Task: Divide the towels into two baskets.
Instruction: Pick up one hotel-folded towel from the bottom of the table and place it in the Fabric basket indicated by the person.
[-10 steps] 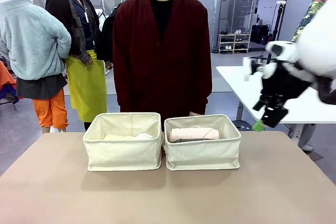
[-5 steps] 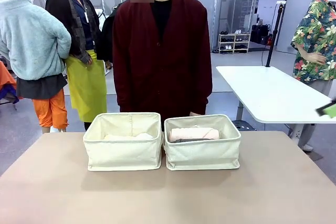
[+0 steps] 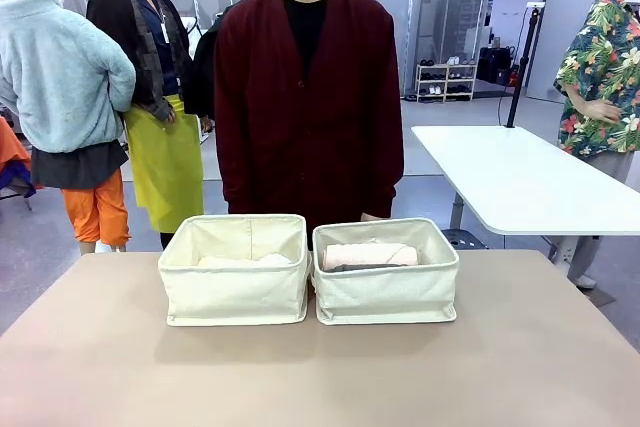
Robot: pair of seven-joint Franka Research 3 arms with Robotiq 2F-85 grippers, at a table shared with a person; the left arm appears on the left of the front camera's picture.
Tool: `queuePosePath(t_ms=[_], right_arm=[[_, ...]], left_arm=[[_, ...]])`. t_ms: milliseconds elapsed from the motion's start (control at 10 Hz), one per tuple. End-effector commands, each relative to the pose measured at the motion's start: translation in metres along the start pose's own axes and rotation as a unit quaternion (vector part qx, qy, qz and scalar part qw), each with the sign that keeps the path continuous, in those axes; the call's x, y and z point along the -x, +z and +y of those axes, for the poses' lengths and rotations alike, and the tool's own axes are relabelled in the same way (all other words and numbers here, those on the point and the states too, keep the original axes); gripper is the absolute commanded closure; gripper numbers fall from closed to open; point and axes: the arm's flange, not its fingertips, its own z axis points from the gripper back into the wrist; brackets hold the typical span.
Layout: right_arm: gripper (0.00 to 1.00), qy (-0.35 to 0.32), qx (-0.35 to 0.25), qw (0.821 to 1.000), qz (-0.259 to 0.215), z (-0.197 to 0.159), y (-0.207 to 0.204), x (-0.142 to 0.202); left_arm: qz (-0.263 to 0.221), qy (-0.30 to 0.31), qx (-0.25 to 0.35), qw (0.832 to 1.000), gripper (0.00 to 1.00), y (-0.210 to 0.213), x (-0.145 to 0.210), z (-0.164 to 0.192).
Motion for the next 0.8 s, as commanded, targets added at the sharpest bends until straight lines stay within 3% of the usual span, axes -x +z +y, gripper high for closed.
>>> queuePosePath(t_ms=[0, 200, 300, 700], right_arm=[[0.09, -0.032, -0.018, 0.999, -0.018, -0.019, 0.002, -0.002], [0.09, -0.011, -0.004, 1.000, -0.003, -0.014, -0.005, -0.016], [0.09, -0.047, -0.012, 0.999, -0.018, -0.030, 0.002, 0.012], [0.09, -0.047, -0.012, 0.999, -0.018, -0.030, 0.002, 0.012]], left_arm=[[0.000, 0.003, 0.005, 1.000, 0.00, 0.003, 0.003, -0.005], [0.000, 0.003, 0.005, 1.000, 0.00, 0.003, 0.003, -0.005], [0.000, 0.003, 0.005, 1.000, 0.00, 0.003, 0.003, -0.005], [0.000, 0.003, 0.005, 1.000, 0.00, 0.003, 0.003, -0.005]])
